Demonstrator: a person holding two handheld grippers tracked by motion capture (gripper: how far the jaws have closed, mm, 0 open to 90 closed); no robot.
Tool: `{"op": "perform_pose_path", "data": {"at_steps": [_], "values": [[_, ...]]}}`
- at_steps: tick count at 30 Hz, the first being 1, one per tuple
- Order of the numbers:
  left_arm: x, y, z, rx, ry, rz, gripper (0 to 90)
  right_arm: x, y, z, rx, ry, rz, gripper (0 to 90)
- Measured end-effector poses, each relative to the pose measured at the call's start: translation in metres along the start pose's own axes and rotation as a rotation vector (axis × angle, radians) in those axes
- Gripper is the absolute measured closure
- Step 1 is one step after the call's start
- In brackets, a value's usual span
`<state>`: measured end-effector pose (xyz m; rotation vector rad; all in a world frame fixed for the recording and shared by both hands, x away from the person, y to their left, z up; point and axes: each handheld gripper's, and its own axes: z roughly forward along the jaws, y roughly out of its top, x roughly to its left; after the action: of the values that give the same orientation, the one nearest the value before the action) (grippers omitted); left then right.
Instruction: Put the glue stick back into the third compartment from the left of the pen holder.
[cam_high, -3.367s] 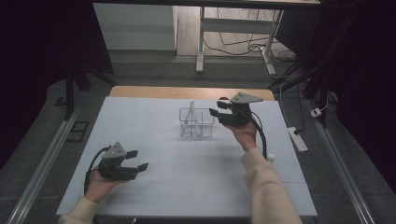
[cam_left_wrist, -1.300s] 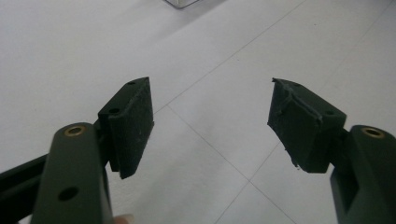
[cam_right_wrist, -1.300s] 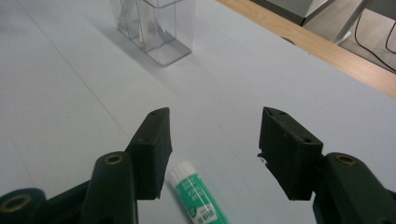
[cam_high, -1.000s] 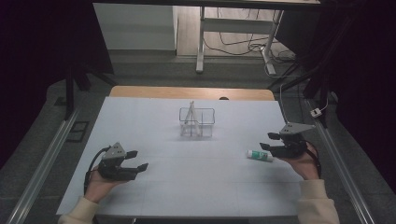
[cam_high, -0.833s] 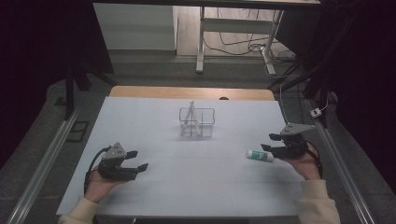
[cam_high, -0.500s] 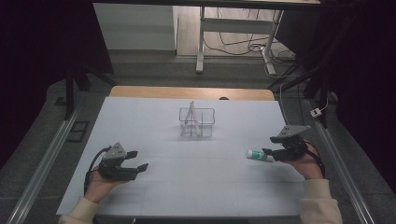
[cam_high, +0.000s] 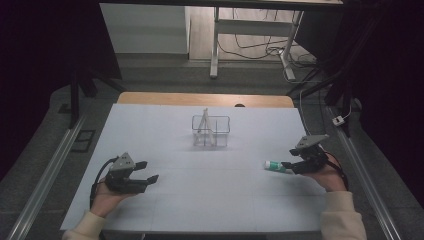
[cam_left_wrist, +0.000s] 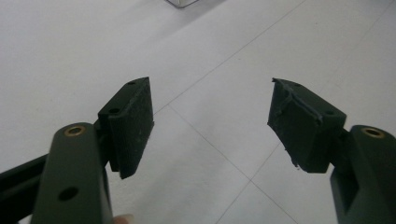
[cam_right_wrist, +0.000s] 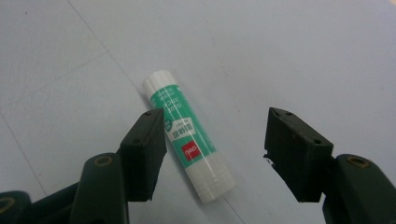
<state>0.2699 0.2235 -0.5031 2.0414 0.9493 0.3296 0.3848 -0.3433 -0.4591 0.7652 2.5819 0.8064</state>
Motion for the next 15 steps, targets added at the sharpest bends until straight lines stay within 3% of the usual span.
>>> {"op": "perform_pose_path", "data": {"at_steps": [15], "values": [[0.000, 0.000, 0.000, 0.005, 0.000, 0.003, 31.0, 0.002, -0.004, 0.022, 0.132, 0.038, -0.054, 33.1]]}}
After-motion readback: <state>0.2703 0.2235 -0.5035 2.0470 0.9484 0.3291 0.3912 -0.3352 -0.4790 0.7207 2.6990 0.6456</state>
